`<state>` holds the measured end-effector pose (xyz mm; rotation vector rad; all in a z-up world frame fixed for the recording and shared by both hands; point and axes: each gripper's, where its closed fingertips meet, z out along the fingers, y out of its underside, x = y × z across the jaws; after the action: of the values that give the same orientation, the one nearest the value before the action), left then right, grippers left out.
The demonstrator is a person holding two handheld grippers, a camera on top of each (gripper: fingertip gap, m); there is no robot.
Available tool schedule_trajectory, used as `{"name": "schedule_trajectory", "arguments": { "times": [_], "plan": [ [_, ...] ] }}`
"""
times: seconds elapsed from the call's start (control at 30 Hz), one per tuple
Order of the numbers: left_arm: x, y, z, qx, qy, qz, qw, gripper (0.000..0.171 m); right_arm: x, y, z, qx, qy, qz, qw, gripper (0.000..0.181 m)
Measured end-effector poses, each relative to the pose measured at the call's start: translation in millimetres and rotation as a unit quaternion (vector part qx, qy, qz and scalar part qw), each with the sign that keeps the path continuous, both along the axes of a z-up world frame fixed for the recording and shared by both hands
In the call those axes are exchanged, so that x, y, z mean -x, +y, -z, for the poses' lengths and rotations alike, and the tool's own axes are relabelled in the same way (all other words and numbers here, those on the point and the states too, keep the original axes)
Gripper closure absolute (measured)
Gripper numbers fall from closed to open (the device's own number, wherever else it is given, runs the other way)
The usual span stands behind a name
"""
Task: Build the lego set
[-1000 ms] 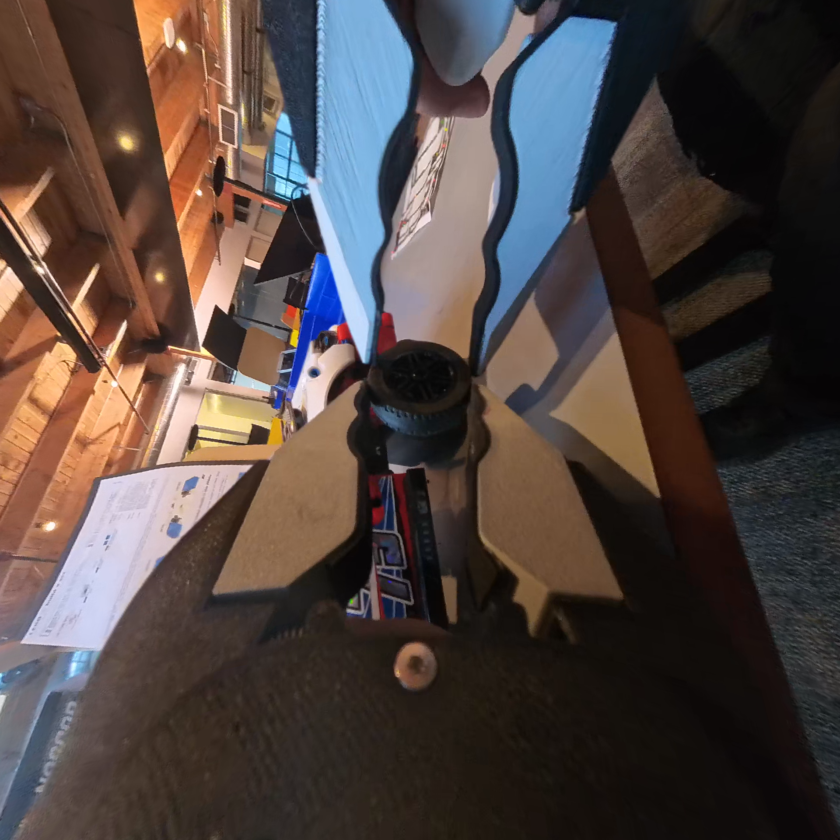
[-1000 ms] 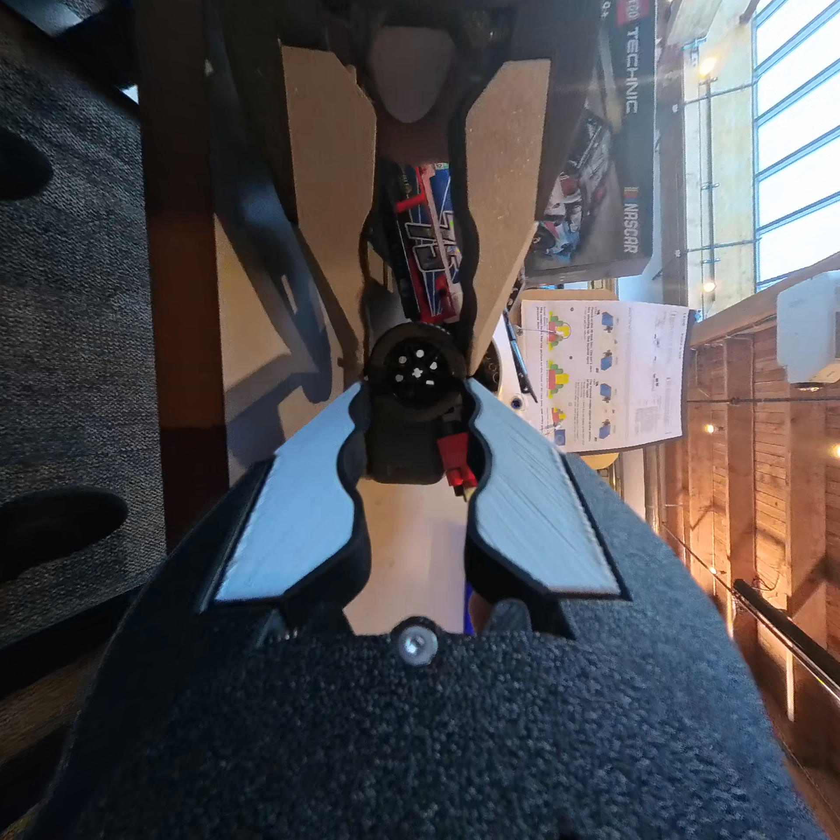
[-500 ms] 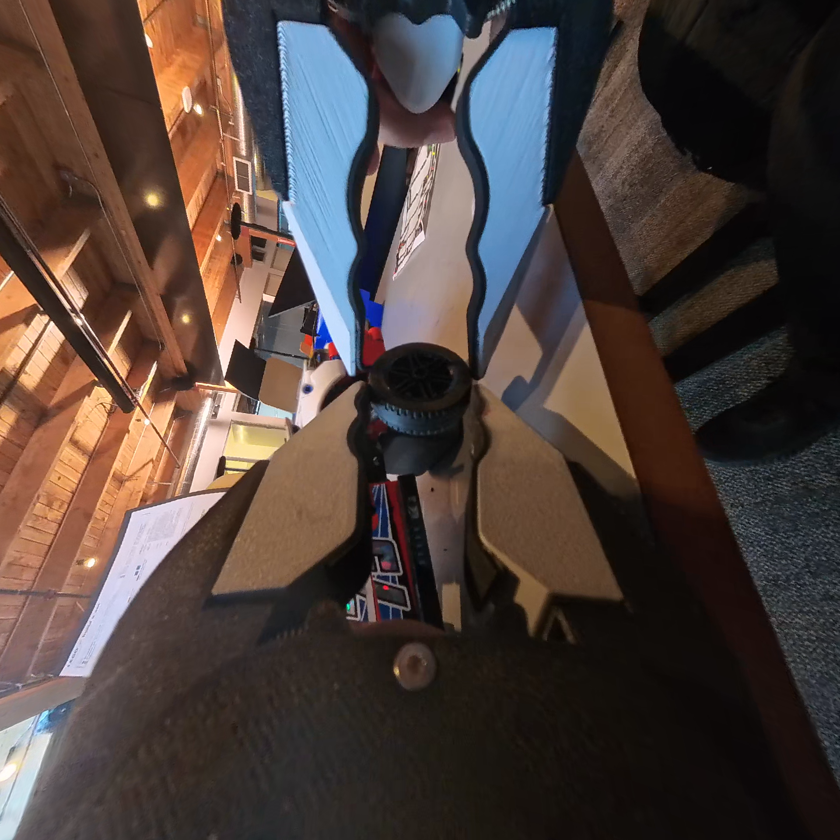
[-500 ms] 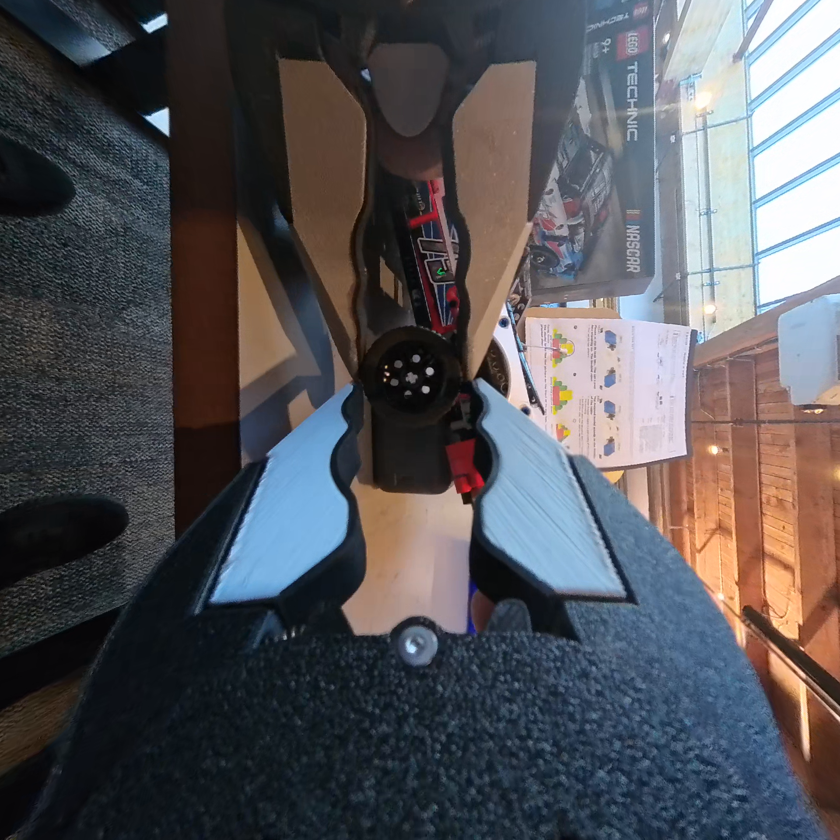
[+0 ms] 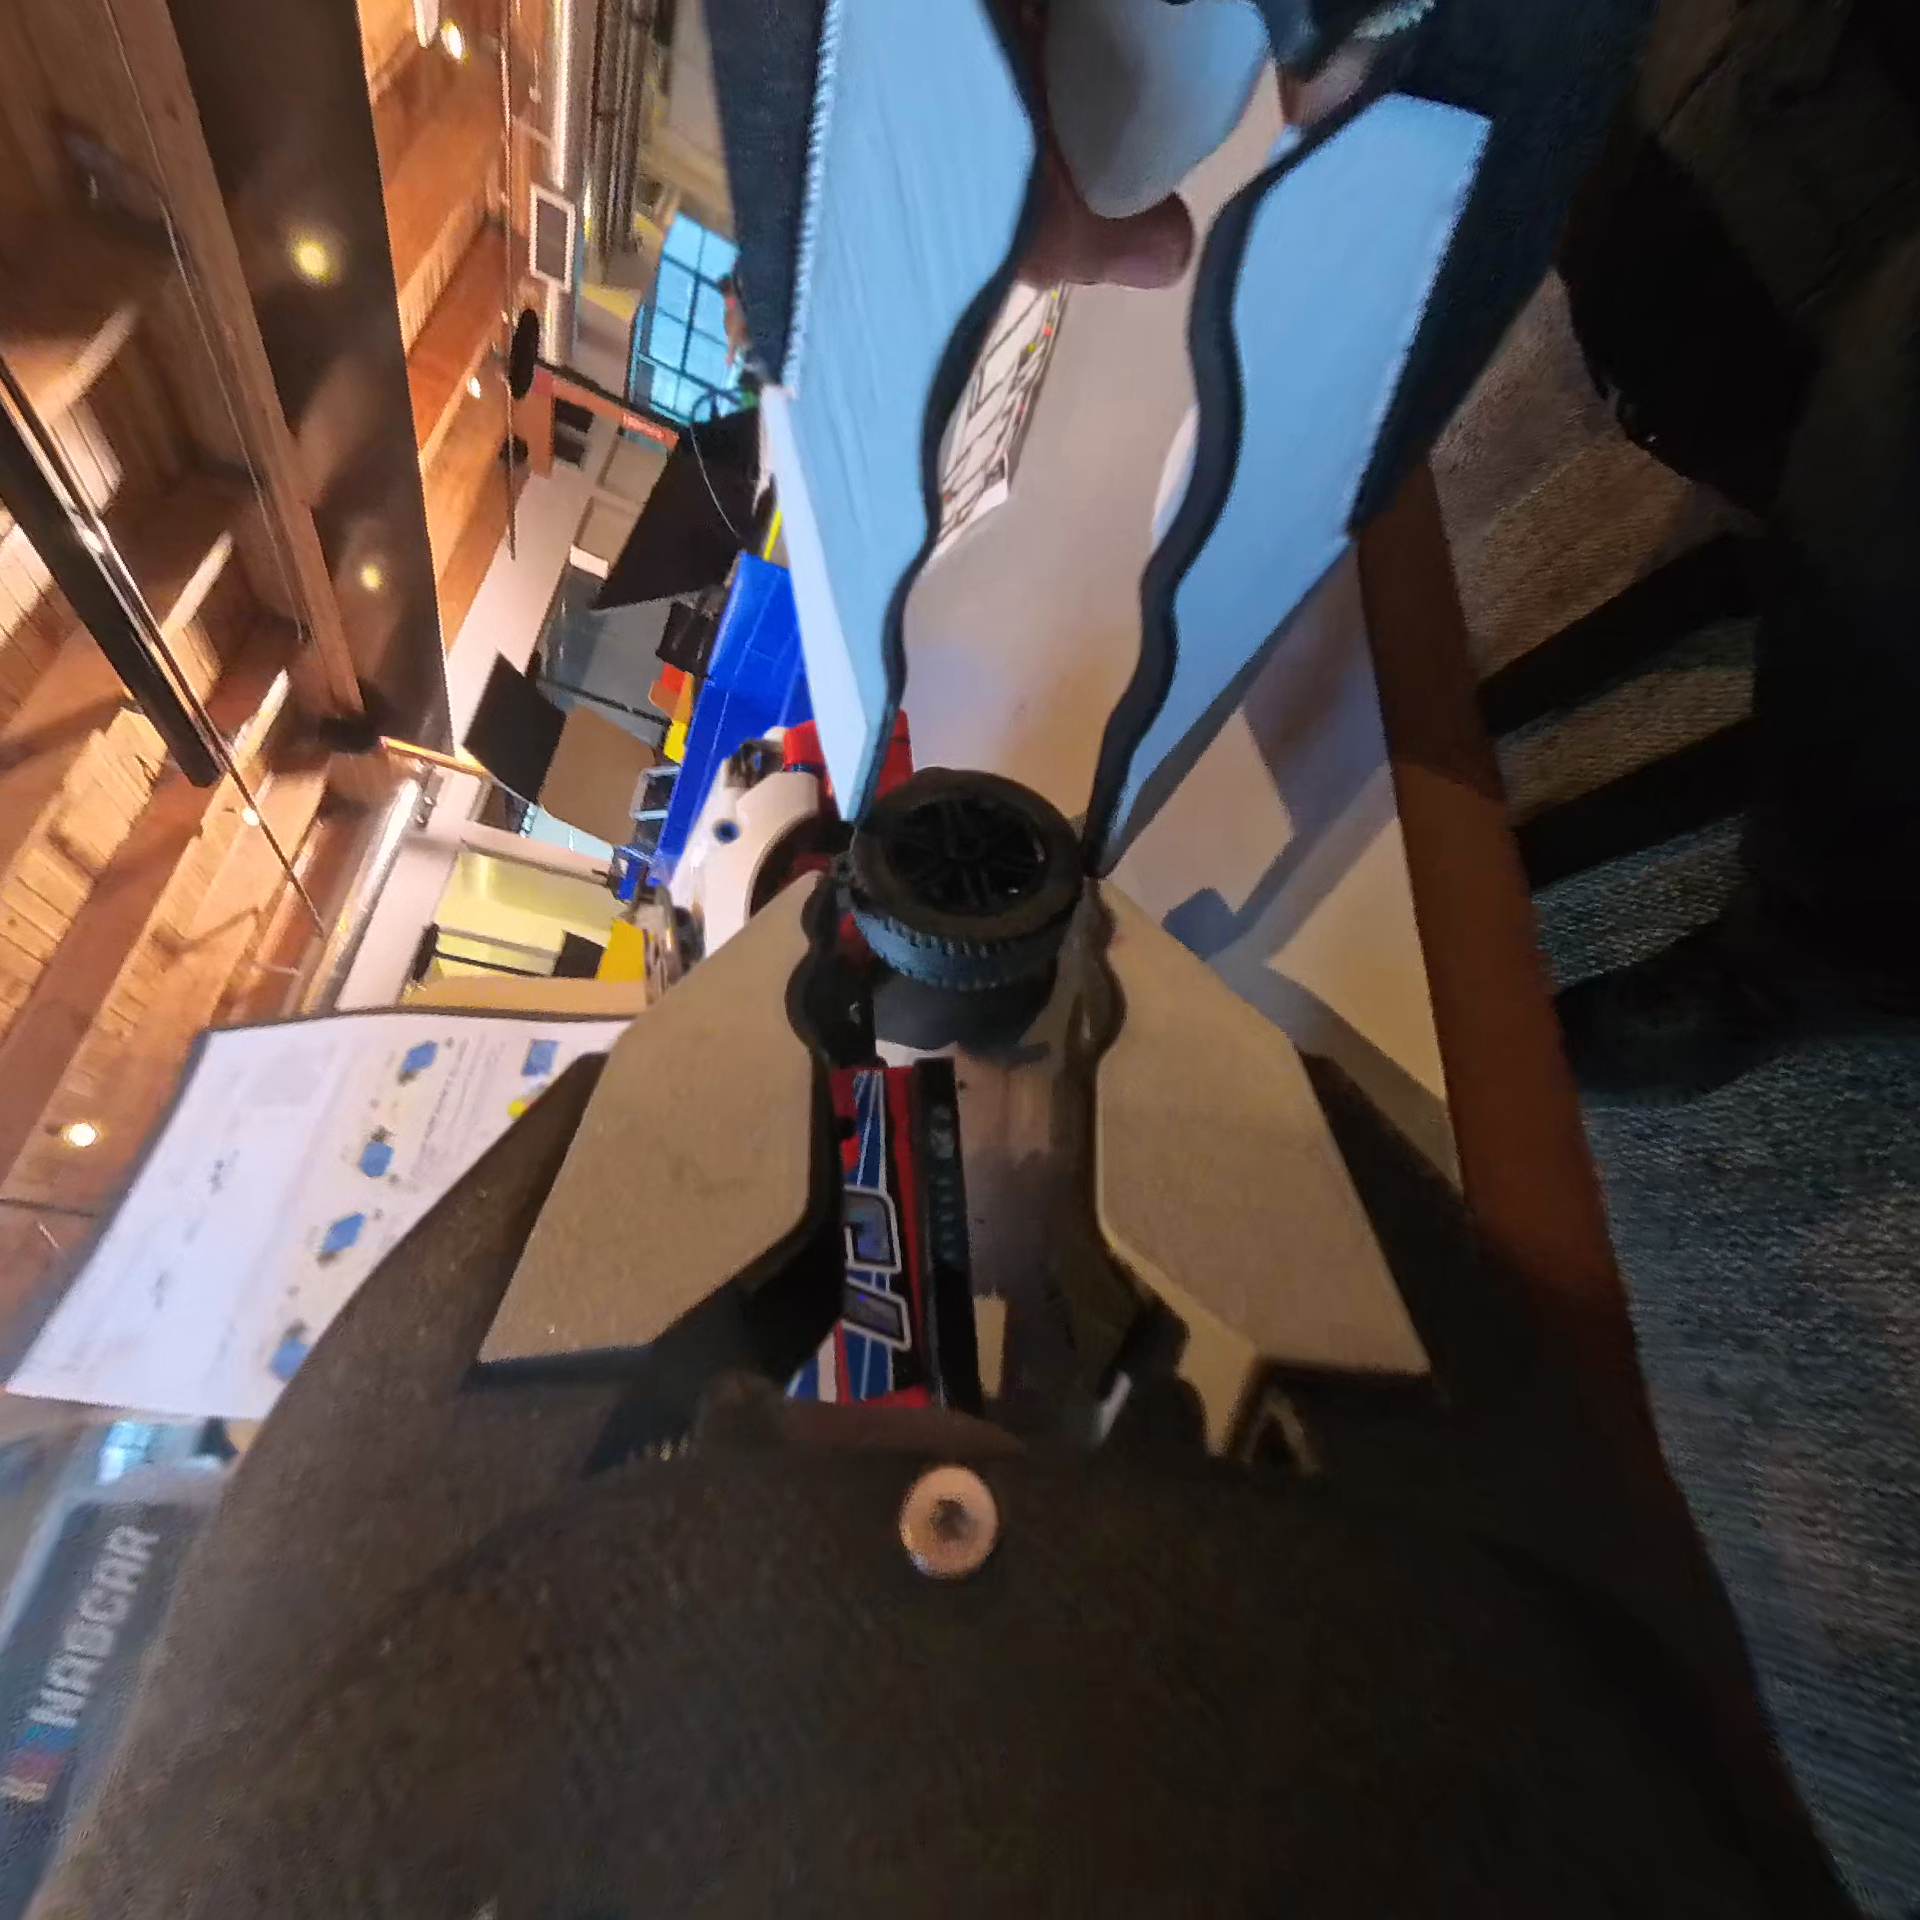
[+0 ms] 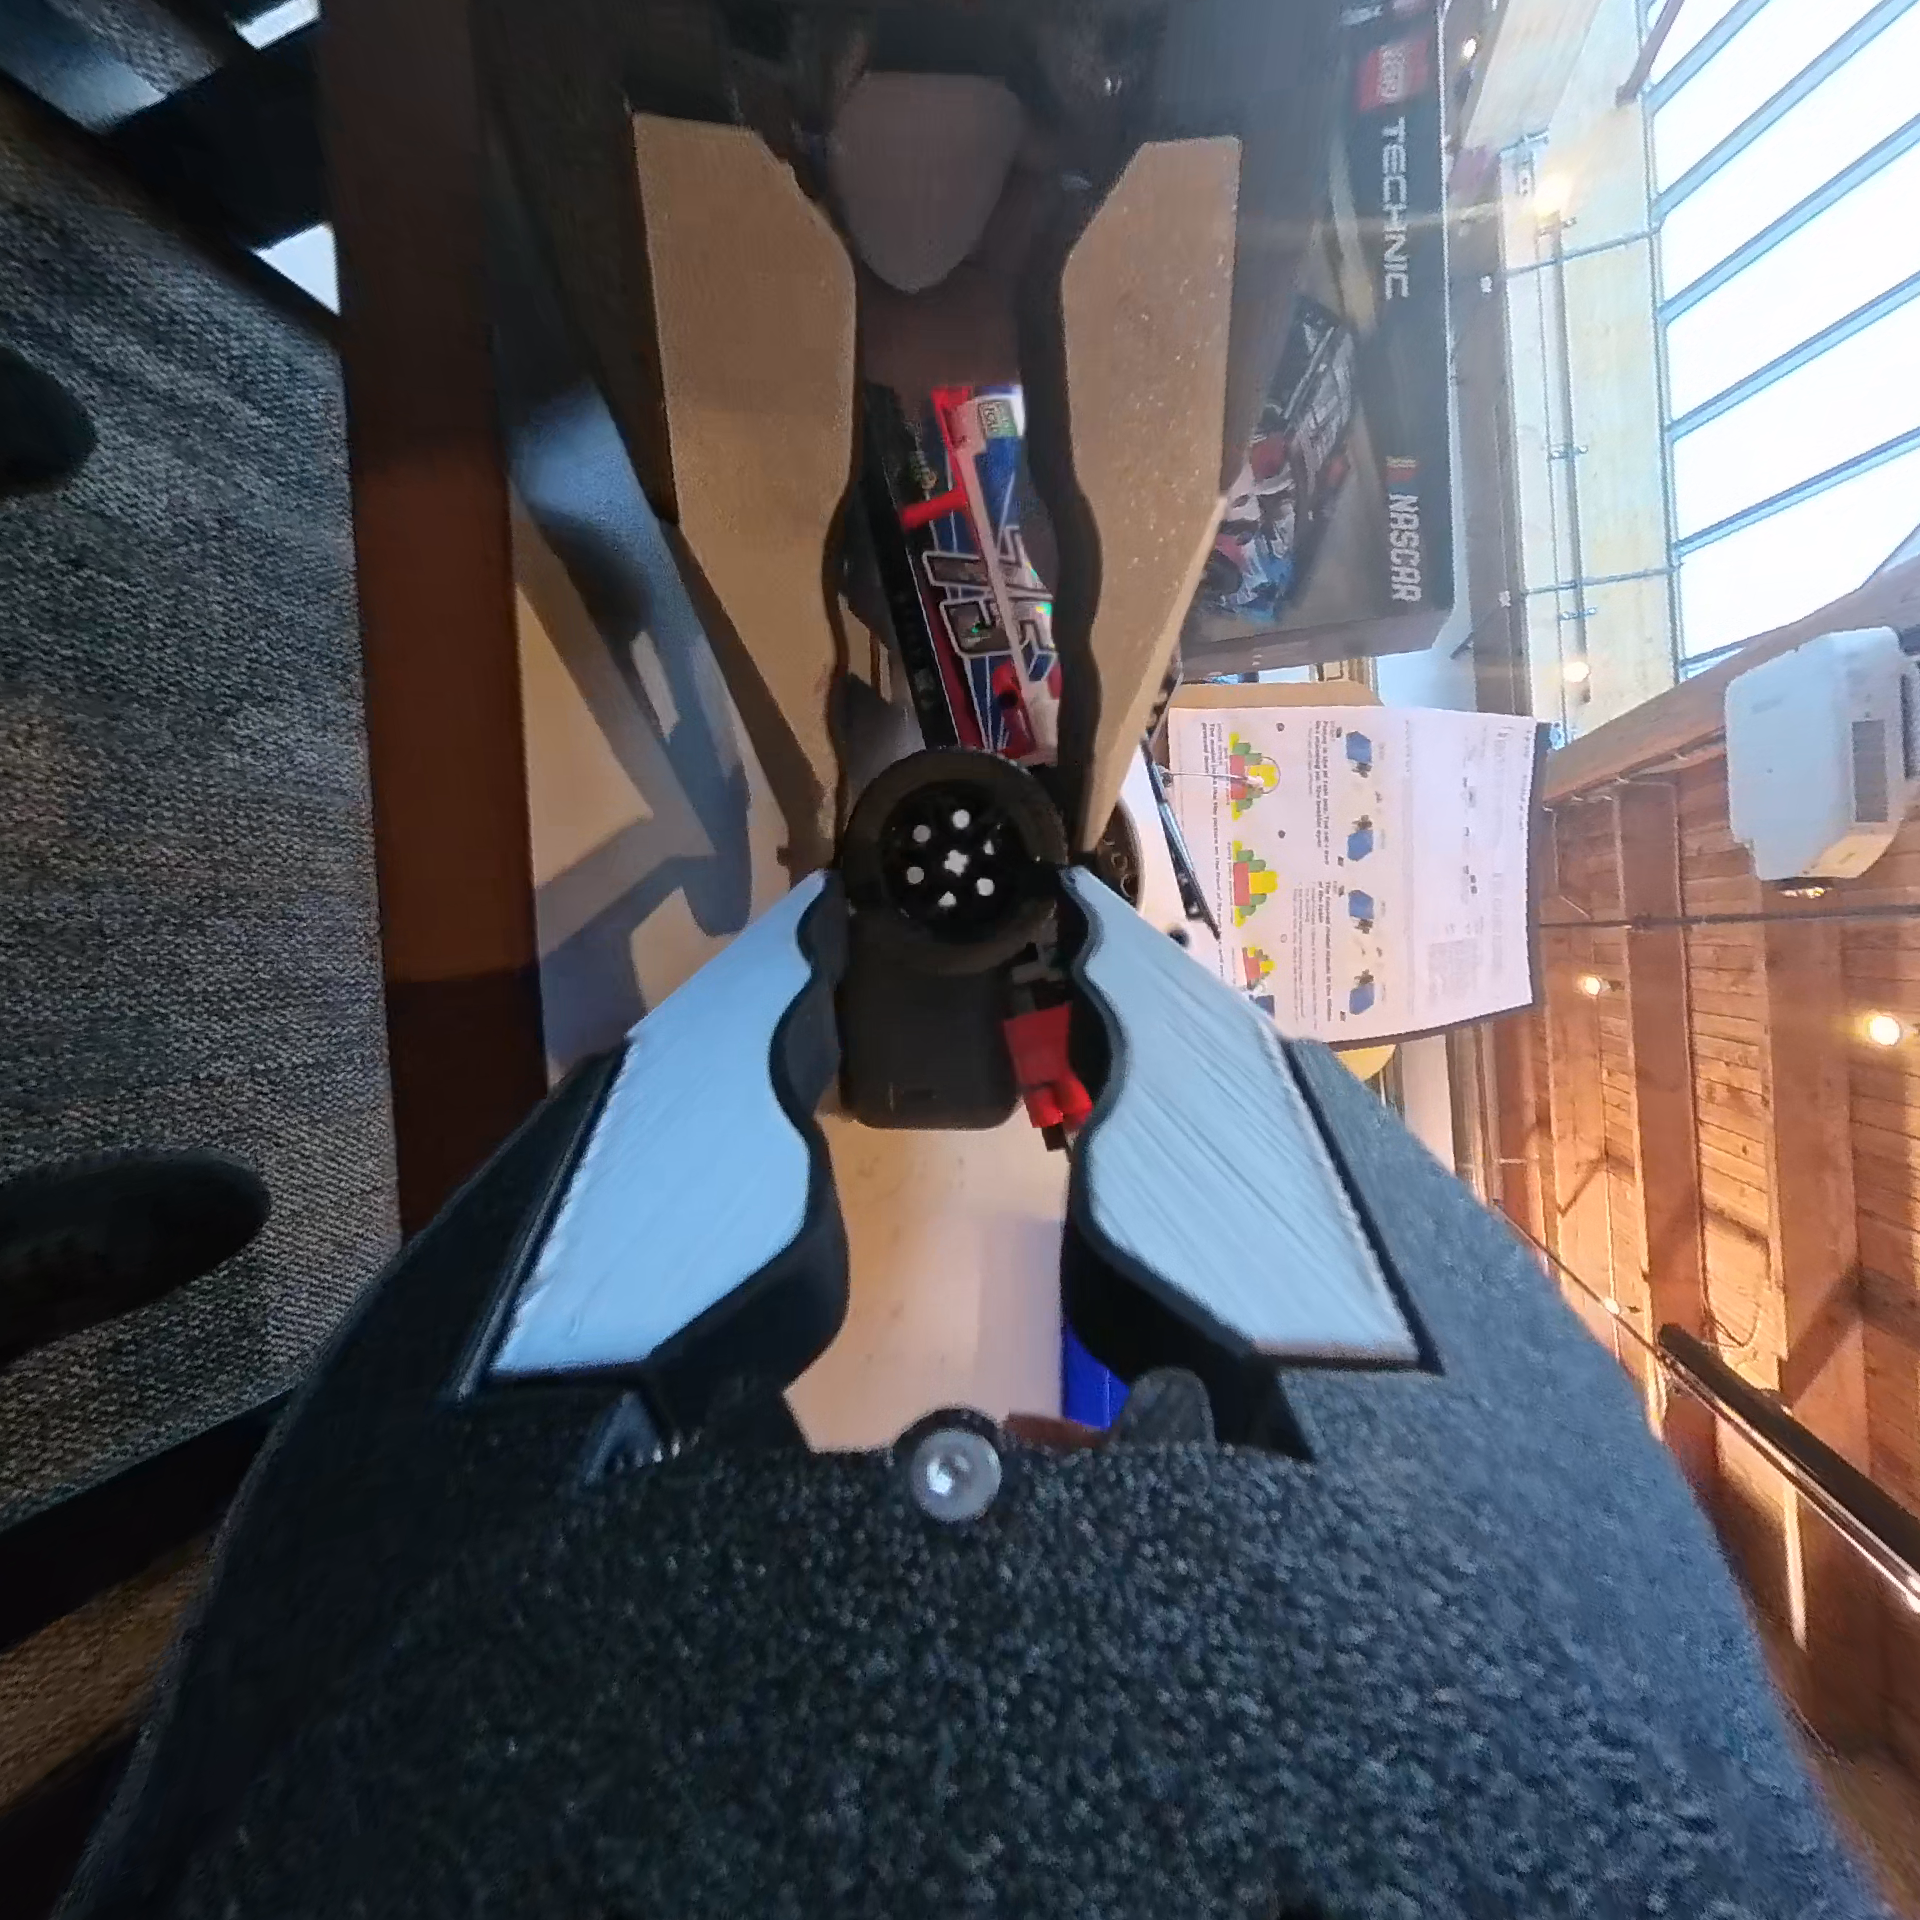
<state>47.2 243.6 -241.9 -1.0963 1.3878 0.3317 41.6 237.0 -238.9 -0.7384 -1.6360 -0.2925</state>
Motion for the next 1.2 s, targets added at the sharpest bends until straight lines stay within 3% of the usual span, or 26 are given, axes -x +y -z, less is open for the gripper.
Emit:
{"name": "schedule_trajectory", "arguments": {
  "times": [0.2, 0.23, 0.33, 0.43, 0.53, 0.6, 0.67, 0.77, 0.83, 0.9, 0.97, 1.1, 1.2],
  "plan": [
    [4.9, -10.8, -14.4, 0.060, -0.078, -0.012, 0.995, 0.133, -1.5, 9.5, 0.7, -0.028, -0.003, 0.040, 0.999, 0.146],
    [6.8, -9.0, -16.1, 0.063, -0.079, -0.024, 0.995, 0.134, -2.5, 10.0, 0.2, -0.034, -0.006, 0.045, 0.998, 0.181],
    [10.0, -5.3, -14.7, 0.097, -0.090, -0.065, 0.989, 0.140, -0.4, 3.9, -8.8, -0.071, 0.002, 0.035, 0.997, 0.181],
    [11.7, 0.3, -2.9, 0.138, -0.119, -0.101, 0.978, 0.150, 0.1, 4.5, 10.0, -0.002, 0.000, 0.038, 0.999, 0.181],
    [24.1, 0.5, 12.5, 0.111, -0.060, -0.142, 0.982, 0.152, -13.1, 18.6, 35.3, 0.039, -0.025, 0.080, 0.996, 0.181],
    [30.9, -8.8, 9.8, 0.107, -0.054, -0.150, 0.981, 0.144, -14.7, 14.9, 39.7, 0.075, -0.017, 0.079, 0.994, 0.181],
    [40.9, -22.1, 6.1, 0.143, -0.080, -0.155, 0.974, 0.148, -13.8, 9.5, 35.4, 0.121, 0.002, 0.072, 0.990, 0.181],
    [59.2, -31.9, 19.0, 0.248, -0.116, -0.185, 0.944, 0.143, -4.7, 3.4, 33.1, 0.248, 0.031, 0.066, 0.966, 0.167],
    [68.1, -29.8, 20.4, 0.270, -0.132, -0.207, 0.931, 0.143, 7.1, 2.0, 32.9, 0.332, 0.051, 0.067, 0.940, 0.150],
    [68.5, -33.1, 26.8, 0.303, -0.131, -0.213, 0.919, 0.138, 15.9, 3.3, 36.5, 0.385, 0.055, 0.075, 0.918, 0.144],
    [68.2, -37.6, 27.8, 0.307, -0.137, -0.213, 0.918, 0.136, 19.6, 7.2, 40.2, 0.398, 0.048, 0.091, 0.912, 0.148],
    [91.9, -34.0, 15.5, 0.257, -0.164, -0.256, 0.917, 0.136, 16.4, 13.4, 27.6, 0.353, 0.084, 0.098, 0.927, 0.150],
    [127.1, -26.4, -19.8, 0.206, -0.197, -0.284, 0.916, 0.110, 4.9, 9.1, 26.5, 0.349, 0.091, 0.100, 0.927, 0.155]
  ]
}}
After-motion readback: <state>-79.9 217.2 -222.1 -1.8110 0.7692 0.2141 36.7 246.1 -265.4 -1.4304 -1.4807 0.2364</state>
